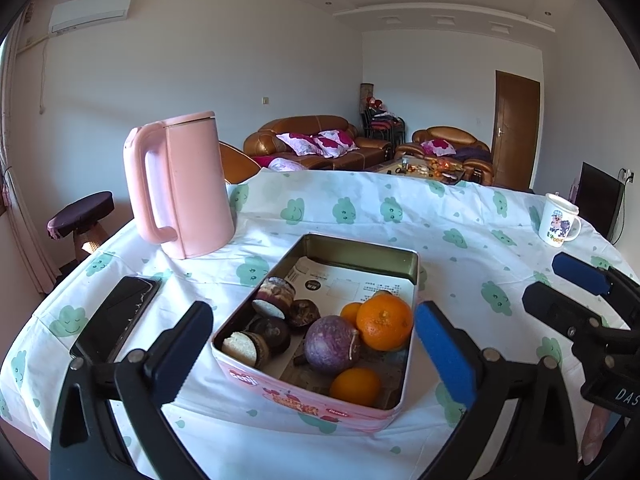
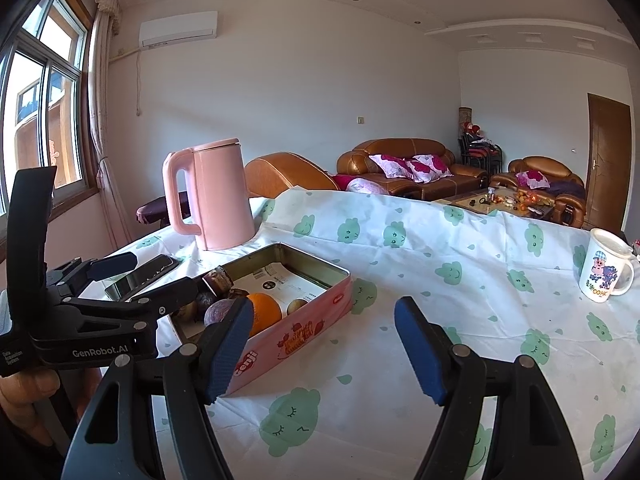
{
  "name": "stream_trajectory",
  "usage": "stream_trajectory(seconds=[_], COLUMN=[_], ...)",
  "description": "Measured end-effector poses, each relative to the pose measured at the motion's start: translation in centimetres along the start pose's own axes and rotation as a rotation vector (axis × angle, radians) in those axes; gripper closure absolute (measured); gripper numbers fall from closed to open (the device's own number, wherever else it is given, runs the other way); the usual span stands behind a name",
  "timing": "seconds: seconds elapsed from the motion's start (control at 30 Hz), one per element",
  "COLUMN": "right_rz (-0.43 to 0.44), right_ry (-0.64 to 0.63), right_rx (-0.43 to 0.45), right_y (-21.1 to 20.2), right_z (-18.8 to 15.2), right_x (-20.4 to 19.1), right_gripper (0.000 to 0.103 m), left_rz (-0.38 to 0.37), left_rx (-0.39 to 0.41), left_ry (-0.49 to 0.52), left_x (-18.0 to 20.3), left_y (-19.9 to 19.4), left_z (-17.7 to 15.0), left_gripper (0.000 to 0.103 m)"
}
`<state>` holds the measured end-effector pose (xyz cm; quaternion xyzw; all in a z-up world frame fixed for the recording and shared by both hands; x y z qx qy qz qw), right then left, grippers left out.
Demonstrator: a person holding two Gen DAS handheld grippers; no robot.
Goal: Organize fruits
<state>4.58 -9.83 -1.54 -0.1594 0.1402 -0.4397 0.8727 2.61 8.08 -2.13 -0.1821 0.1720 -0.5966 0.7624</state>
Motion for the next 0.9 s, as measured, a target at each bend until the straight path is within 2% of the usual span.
stream_trajectory(seconds=[0.53,0.7,0.9], right_rz=[-0.010,-0.010,-0.021], right_ry=[-0.001,0.001,0.007], right_rx=[0.018,0.015,0.009], right_y=[-0.7,-0.7,-0.7], right_z=[0.0,-0.2,-0.4], right_x=[0.3,0.4,0.9], right_gripper=[0.029,0.029,0.029], left_rz=[-0.016,-0.004,0.003], left_rx=[0.021,0.006,0.025], left_ry=[-0.025,-0.013,0.016], left_x=[0.0,0.3,1.0], left_y=[-0.8,-0.4,-0.8], left_z=[0.8,0.5,0.4], left_gripper=[0.000,0.000,0.000])
Point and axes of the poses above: each gripper's, at about its wrist camera, not at the fingertips, and y roughly the way its jaws point, x to its right, z to its top, the point moved 1 cm from there along y, roughly the way its jaws point, and after that the axes turned 6 degrees about z, right-handed, at the moved point
